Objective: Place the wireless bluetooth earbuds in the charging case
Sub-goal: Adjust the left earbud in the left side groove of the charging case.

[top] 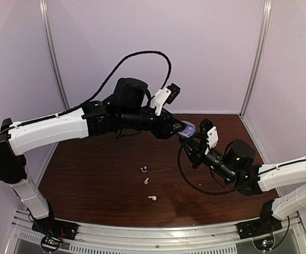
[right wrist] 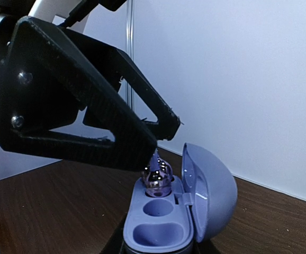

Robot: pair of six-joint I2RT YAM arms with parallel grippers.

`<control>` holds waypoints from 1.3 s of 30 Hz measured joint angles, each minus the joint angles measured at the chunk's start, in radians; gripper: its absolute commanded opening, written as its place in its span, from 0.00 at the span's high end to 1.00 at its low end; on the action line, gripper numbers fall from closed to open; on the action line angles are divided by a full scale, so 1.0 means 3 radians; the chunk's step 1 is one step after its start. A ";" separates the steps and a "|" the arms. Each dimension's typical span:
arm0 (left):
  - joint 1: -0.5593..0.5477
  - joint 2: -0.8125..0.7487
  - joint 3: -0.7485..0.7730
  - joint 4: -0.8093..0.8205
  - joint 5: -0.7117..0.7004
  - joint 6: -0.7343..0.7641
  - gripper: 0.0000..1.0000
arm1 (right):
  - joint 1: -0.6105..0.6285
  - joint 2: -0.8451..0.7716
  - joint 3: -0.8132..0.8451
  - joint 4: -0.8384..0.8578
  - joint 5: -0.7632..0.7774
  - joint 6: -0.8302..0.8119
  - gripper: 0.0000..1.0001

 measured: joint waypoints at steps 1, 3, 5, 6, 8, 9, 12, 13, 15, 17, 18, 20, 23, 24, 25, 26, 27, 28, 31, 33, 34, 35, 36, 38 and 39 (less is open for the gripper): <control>0.0000 0.0018 0.0001 0.0000 0.0000 0.0000 0.45 | 0.0000 0.0001 0.0004 -0.0001 0.0000 -0.0001 1.00; 0.0000 0.0043 0.0003 -0.0008 -0.0006 -0.0005 0.45 | 0.0000 0.0004 0.0006 -0.0005 0.0000 -0.0010 1.00; 0.0000 0.0069 0.0008 -0.0022 -0.0027 -0.0009 0.46 | 0.0000 0.0006 0.0008 -0.0006 -0.0001 -0.0013 1.00; 0.0000 0.0081 0.0018 -0.0034 -0.0042 -0.0009 0.46 | 0.0000 0.0006 0.0008 -0.0006 -0.0001 -0.0014 1.00; 0.0000 0.0104 0.0053 -0.0072 -0.0070 -0.0011 0.47 | 0.0000 0.0006 0.0008 -0.0006 0.0000 -0.0022 1.00; 0.0000 0.0108 0.0061 -0.0083 -0.0079 -0.0014 0.47 | 0.0000 0.0006 0.0008 -0.0006 0.0000 -0.0022 1.00; 0.0000 0.0108 0.0066 -0.0099 -0.0090 -0.0020 0.48 | 0.0000 0.0006 0.0008 -0.0006 0.0000 -0.0023 1.00; 0.0000 0.0108 0.0066 -0.0104 -0.0090 -0.0020 0.48 | 0.0000 0.0006 0.0008 -0.0006 0.0000 -0.0023 1.00; 0.0001 0.0108 0.0066 -0.0108 -0.0092 -0.0022 0.49 | 0.0000 0.0006 0.0008 -0.0006 0.0000 -0.0023 1.00; 0.0004 0.0108 0.0066 -0.0111 -0.0092 -0.0022 0.49 | 0.0000 0.0006 0.0008 -0.0006 0.0000 -0.0023 1.00; 0.0004 0.0108 0.0066 -0.0111 -0.0090 -0.0022 0.49 | 0.0000 0.0006 0.0008 -0.0006 0.0000 -0.0023 1.00; 0.0005 0.0108 0.0066 -0.0114 -0.0090 -0.0022 0.49 | 0.0000 0.0006 0.0008 -0.0006 0.0000 -0.0023 1.00; 0.0006 0.0108 0.0066 -0.0122 -0.0081 -0.0019 0.46 | 0.0000 0.0006 0.0008 -0.0006 -0.0001 -0.0023 1.00; 0.0006 0.0108 0.0066 -0.0125 -0.0074 -0.0018 0.45 | 0.0000 0.0006 0.0008 -0.0005 -0.0001 -0.0023 1.00; 0.0008 0.0108 0.0066 -0.0126 -0.0067 -0.0014 0.44 | 0.0000 0.0005 0.0008 -0.0005 -0.0001 -0.0023 1.00; 0.0008 0.0108 0.0066 -0.0128 -0.0058 -0.0003 0.42 | 0.0000 0.0003 0.0008 -0.0006 -0.0004 -0.0022 1.00; 0.0008 0.0107 0.0066 -0.0128 -0.0048 0.0010 0.41 | 0.0000 -0.0004 0.0008 -0.0009 -0.0014 -0.0022 1.00; 0.0008 0.0104 0.0065 -0.0128 -0.0034 0.0038 0.39 | 0.0000 -0.0010 0.0008 -0.0010 -0.0019 -0.0022 1.00; 0.0013 0.0069 0.0056 -0.0134 0.0020 0.0128 0.35 | -0.0006 -0.0067 0.0006 -0.0072 -0.0085 -0.0009 1.00; 0.0018 -0.0001 0.0031 -0.0137 0.0078 0.0211 0.34 | -0.0014 -0.0116 0.0006 -0.0125 -0.0155 0.0005 1.00; 0.0023 -0.0057 0.0009 -0.0137 0.0109 0.0263 0.33 | -0.0020 -0.0145 0.0006 -0.0151 -0.0200 0.0009 1.00; 0.0025 -0.0122 -0.0014 -0.0139 0.0142 0.0318 0.33 | -0.0024 -0.0169 0.0005 -0.0173 -0.0233 0.0015 1.00; 0.0036 -0.0191 -0.0034 -0.0141 0.0172 0.0373 0.33 | -0.0029 -0.0201 0.0005 -0.0209 -0.0286 0.0019 1.00; 0.0051 -0.0318 -0.0076 -0.0136 0.0219 0.0460 0.33 | -0.0045 -0.0273 -0.0006 -0.0267 -0.0409 0.0023 1.00; 0.0065 -0.0393 -0.0108 -0.0132 0.0254 0.0521 0.33 | -0.0050 -0.0301 -0.0009 -0.0294 -0.0477 0.0027 1.00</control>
